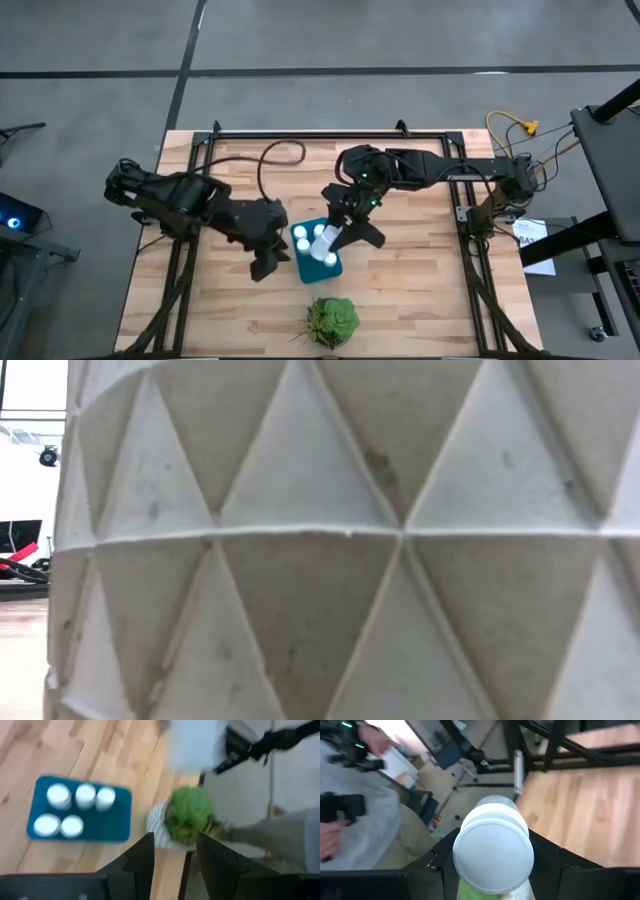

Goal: Pick and place pill bottles into a basket
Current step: Put the medicine bottle into the container

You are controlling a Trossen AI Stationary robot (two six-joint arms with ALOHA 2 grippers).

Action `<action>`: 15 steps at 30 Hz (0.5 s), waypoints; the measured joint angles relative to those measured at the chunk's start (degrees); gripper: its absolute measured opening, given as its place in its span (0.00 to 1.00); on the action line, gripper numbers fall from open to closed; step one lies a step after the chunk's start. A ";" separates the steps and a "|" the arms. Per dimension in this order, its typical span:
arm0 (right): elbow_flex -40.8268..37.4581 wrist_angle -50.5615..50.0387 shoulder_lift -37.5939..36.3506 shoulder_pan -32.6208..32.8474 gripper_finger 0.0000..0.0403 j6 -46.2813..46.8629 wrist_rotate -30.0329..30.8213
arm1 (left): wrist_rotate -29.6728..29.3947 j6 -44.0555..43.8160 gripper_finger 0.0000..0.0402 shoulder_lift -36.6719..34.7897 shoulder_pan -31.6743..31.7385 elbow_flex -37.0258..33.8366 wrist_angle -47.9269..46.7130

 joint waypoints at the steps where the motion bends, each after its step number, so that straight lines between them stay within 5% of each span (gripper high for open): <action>1: -0.17 -0.64 0.04 -0.06 0.40 -0.53 0.36 | -0.23 -0.17 0.32 0.04 0.01 0.00 1.12; 15: -0.11 -0.27 -0.55 -0.06 0.40 -0.68 1.37 | -0.55 -1.11 0.32 -0.02 -0.10 -0.03 1.74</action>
